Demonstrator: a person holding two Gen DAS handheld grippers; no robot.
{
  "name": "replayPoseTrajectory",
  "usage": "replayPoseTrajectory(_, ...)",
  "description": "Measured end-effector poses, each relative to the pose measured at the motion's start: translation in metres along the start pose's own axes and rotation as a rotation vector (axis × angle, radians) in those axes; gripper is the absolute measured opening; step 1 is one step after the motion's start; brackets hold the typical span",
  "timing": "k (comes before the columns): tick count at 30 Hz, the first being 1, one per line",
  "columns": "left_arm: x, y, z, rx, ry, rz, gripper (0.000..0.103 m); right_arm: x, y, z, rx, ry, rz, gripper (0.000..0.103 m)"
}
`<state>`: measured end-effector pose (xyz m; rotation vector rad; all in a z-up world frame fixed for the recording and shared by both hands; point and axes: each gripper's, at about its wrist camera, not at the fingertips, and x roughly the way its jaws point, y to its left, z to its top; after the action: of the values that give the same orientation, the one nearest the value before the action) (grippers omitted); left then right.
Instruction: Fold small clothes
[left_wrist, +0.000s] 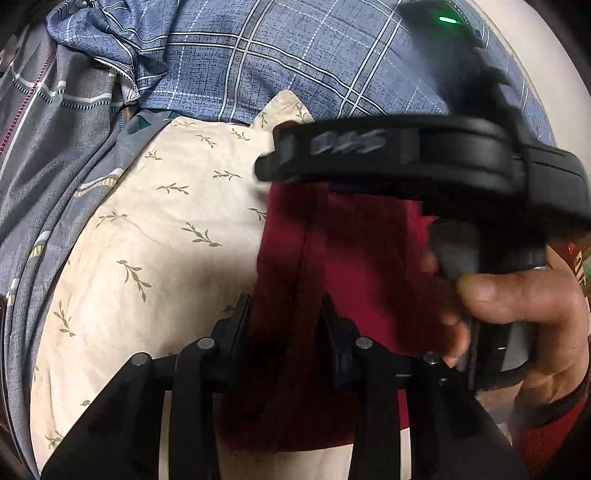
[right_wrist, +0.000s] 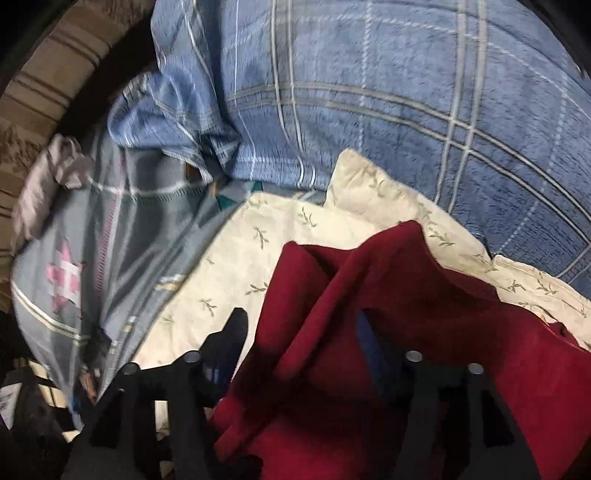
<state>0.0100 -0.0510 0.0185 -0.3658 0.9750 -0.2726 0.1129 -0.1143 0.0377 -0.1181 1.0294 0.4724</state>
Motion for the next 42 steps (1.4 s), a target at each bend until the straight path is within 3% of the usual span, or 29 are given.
replayPoseTrajectory(4, -0.002, 0.000, 0.002, -0.006, -0.004, 0.011, 0.037, 0.018, 0.009, -0.001, -0.042, 0.021, -0.066, 0.066)
replayPoseTrajectory(6, -0.003, 0.001, 0.003, -0.018, -0.013, 0.029, 0.049, 0.017, 0.004, -0.002, -0.029, -0.015, -0.075, 0.055)
replayPoseTrajectory(10, -0.005, 0.000, 0.005, -0.017, -0.015, 0.047, 0.055, -0.003, -0.015, -0.007, 0.045, -0.079, 0.019, 0.024)
replayPoseTrajectory(13, -0.008, -0.004, 0.005, -0.003, -0.022, 0.051, 0.055, -0.027, -0.027, -0.011, 0.105, -0.143, 0.105, 0.019)
replayPoseTrajectory(14, -0.009, -0.006, 0.005, 0.001, -0.021, 0.040, 0.050, -0.035, -0.031, -0.013, 0.124, -0.162, 0.127, 0.018)
replayPoseTrajectory(15, -0.010, -0.008, 0.005, 0.008, -0.018, 0.022, 0.032, -0.045, -0.036, -0.016, 0.145, -0.188, 0.154, 0.018)
replayPoseTrajectory(18, -0.026, -0.028, 0.003, 0.053, -0.046, 0.005, 0.023, -0.063, -0.045, -0.020, 0.176, -0.228, 0.182, 0.016)
replayPoseTrajectory(24, -0.056, -0.087, 0.001, 0.187, -0.095, -0.069, 0.021, -0.121, -0.081, -0.034, 0.238, -0.311, 0.221, 0.015)
replayPoseTrajectory(29, -0.054, -0.149, -0.006, 0.276, -0.075, -0.163, 0.021, -0.168, -0.113, -0.058, 0.233, -0.356, 0.157, 0.015)
replayPoseTrajectory(35, -0.027, -0.210, -0.020, 0.345, -0.021, -0.236, 0.021, -0.198, -0.172, -0.100, 0.285, -0.365, 0.051, 0.015)
replayPoseTrajectory(42, 0.033, -0.254, -0.037, 0.361, 0.072, -0.259, 0.021, -0.188, -0.238, -0.135, 0.398, -0.346, -0.032, 0.015)
